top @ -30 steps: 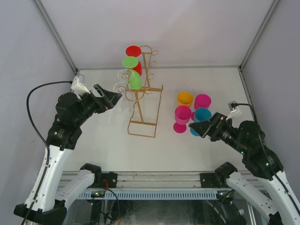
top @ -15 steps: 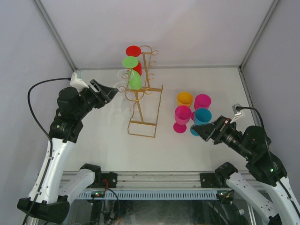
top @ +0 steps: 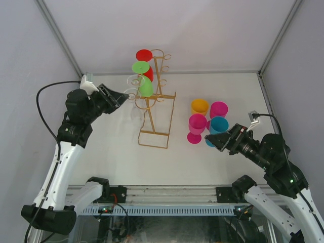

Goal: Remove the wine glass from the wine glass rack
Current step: Pick up the wine glass from the wine rack.

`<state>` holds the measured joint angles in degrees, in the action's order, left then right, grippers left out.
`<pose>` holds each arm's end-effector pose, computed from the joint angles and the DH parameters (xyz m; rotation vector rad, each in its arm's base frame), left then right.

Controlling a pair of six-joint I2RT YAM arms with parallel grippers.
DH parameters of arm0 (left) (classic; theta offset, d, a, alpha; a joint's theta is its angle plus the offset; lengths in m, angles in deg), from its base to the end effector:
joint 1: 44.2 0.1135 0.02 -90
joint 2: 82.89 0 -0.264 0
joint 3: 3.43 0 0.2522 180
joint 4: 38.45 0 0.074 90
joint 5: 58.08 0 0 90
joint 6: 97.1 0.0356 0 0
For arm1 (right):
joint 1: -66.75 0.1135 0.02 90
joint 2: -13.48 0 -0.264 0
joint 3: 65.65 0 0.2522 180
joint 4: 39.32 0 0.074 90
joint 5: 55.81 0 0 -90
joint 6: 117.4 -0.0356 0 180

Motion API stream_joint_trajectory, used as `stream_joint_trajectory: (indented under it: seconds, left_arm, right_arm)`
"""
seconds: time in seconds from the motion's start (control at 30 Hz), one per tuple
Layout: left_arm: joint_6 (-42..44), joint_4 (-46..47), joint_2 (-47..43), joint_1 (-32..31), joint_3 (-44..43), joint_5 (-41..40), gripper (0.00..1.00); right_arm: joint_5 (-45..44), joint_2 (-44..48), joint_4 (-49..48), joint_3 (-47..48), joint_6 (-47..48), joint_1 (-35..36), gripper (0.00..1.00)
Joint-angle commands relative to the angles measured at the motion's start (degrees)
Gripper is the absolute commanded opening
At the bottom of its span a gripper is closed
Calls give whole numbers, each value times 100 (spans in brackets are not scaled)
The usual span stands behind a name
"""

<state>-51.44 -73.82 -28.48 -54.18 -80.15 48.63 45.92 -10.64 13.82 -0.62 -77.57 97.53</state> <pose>0.2001 -0.0456 0.3995 -0.3451 1.8578 -0.9260 0.0616 0.0451 0.3635 0.1681 1.9372 1.1659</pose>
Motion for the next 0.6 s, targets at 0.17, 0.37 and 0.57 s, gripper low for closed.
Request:
stream_joint_trajectory:
  seconds: [0.17,0.37,0.57]
  left_arm:
    - [-106,412,87,91,-290,250,35]
    - [3,276,-20,100,-299,160,24]
    - [13,240,-18,99,-374,158,13]
  right_arm:
    - [6,-110,-203,-17,-44,-2,76]
    - [18,-141,-260,-20,-58,-2,76]
    - [4,-124,-207,-20,-46,-2,76]
